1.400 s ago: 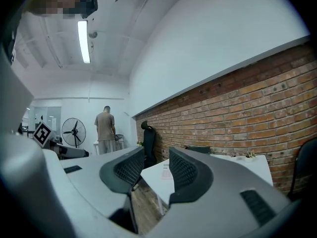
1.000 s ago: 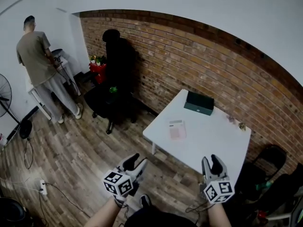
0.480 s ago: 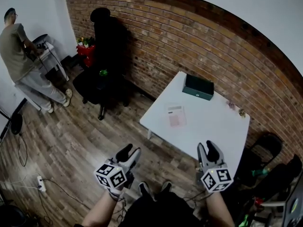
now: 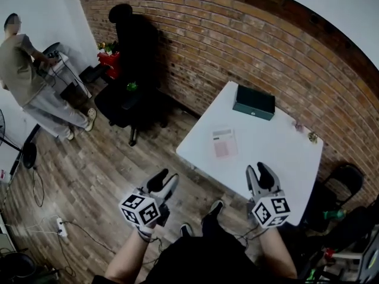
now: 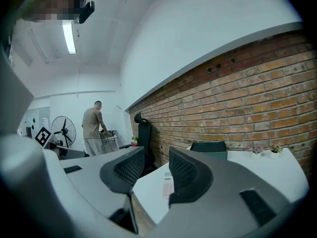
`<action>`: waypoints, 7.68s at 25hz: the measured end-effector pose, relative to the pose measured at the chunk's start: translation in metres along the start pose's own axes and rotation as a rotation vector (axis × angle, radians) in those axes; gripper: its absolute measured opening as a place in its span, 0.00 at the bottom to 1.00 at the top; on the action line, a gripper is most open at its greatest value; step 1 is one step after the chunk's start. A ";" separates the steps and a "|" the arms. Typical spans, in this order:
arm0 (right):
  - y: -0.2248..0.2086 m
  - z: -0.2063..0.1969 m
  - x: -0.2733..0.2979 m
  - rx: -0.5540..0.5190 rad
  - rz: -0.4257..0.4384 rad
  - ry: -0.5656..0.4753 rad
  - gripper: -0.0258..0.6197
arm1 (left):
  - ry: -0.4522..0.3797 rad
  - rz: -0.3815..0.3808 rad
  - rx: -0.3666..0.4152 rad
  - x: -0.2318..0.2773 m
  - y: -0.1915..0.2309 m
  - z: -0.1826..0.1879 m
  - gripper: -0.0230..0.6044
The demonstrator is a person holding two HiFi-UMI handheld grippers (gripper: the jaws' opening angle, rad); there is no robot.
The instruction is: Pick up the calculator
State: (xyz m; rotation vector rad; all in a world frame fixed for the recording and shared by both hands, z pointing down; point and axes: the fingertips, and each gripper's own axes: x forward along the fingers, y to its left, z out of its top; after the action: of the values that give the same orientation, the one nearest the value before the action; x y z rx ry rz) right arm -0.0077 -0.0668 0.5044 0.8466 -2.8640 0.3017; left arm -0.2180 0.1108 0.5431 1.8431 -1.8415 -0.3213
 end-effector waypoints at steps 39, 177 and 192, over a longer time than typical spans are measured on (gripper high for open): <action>-0.182 0.009 0.138 0.190 -0.272 0.053 0.26 | 0.653 -0.204 0.010 0.363 0.107 -0.104 0.32; -0.254 0.161 0.053 -0.067 -0.379 -0.184 0.06 | 0.233 -0.596 -0.300 0.385 -0.128 0.136 0.12; -0.285 0.138 0.003 -0.073 -0.367 -0.147 0.06 | 0.237 -0.600 -0.333 0.385 -0.176 0.084 0.12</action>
State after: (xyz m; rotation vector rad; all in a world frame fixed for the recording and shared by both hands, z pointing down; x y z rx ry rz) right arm 0.1360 -0.3337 0.4142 1.4012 -2.7486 0.0941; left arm -0.0888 -0.2916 0.4543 2.0445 -0.9800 -0.5521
